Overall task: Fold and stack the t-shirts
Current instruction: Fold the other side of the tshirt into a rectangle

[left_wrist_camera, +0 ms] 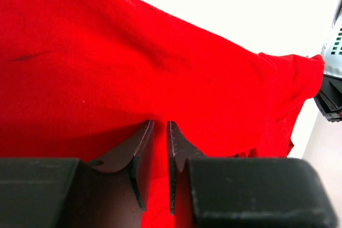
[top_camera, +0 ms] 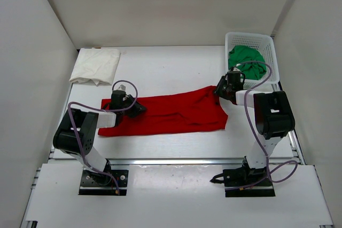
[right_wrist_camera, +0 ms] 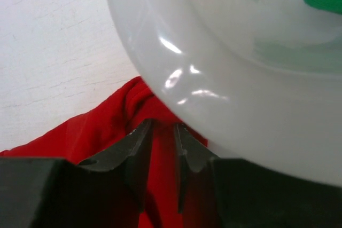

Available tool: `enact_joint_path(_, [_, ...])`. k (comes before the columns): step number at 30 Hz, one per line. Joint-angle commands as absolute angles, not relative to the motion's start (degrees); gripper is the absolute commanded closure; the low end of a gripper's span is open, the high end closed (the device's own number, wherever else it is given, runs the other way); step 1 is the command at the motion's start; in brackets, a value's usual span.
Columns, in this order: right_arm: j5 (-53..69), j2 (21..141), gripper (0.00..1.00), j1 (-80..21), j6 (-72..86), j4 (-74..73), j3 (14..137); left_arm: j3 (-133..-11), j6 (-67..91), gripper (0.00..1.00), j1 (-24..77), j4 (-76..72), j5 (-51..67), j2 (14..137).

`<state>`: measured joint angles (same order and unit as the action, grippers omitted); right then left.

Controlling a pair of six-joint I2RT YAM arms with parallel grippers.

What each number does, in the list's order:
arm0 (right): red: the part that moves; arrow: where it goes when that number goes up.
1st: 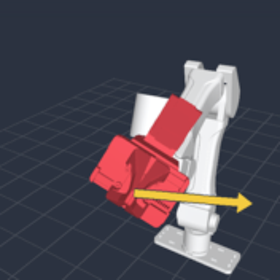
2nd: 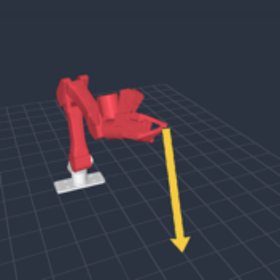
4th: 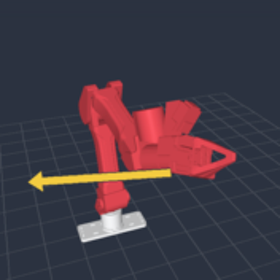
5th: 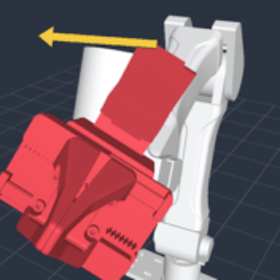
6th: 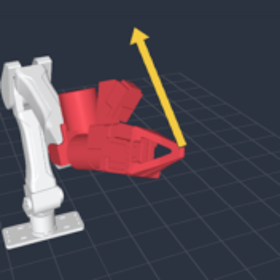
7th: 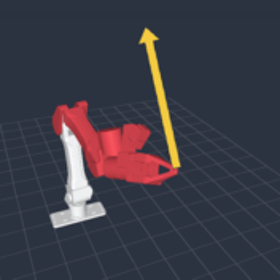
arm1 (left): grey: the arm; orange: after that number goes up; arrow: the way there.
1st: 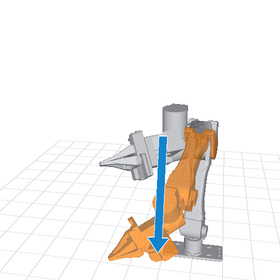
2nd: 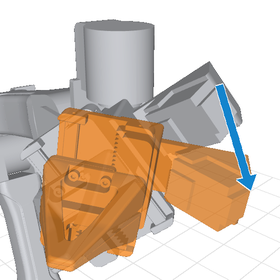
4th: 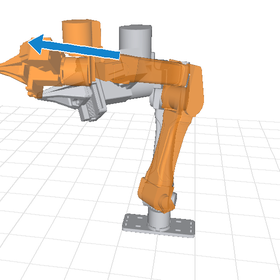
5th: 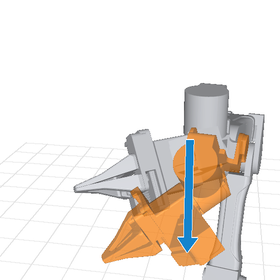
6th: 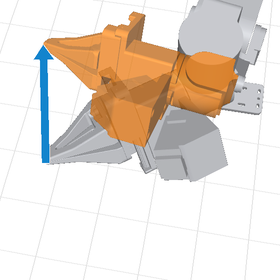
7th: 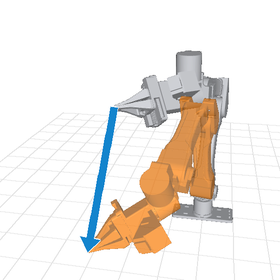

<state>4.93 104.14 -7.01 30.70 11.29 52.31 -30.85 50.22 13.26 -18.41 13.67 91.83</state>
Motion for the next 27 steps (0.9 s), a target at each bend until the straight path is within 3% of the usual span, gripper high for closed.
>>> enact_joint_path(1, [4.1,104.9,0.78,-6.6,30.5,15.2,54.3,-30.1,49.0,0.73,13.2,-15.8,11.8,90.5])
enact_joint_path(2, [4.3,104.9,0.74,-6.4,30.7,14.6,54.8,-30.1,48.6,0.73,13.1,-15.7,11.6,90.7])
enact_joint_path(4, [5.2,105.7,0.76,-6.3,31.1,14.8,55.5,-30.1,48.4,0.74,12.5,-15.2,11.3,90.8])
enact_joint_path(6, [4.9,105.8,0.92,-6.3,30.8,14.3,55.7,-29.6,48.4,0.74,11.8,-15.1,11.2,90.7])
enact_joint_path(8, [4.9,105.8,0.99,-6.2,30.7,14.1,56.2,-29.2,48.5,0.74,11.2,-15.5,11.6,90.7])
enact_joint_path(19, [4.5,99.3,1.0,-3.5,30.1,12.2,52.7,-25.2,52.5,0.77,1.1,-18.6,20.2,89.8])
enact_joint_path(27, [7.4,100.0,1.0,-0.4,27.6,5.2,57.1,-26.7,50.7,0.78,-2.8,-16.4,21.5,89.1])
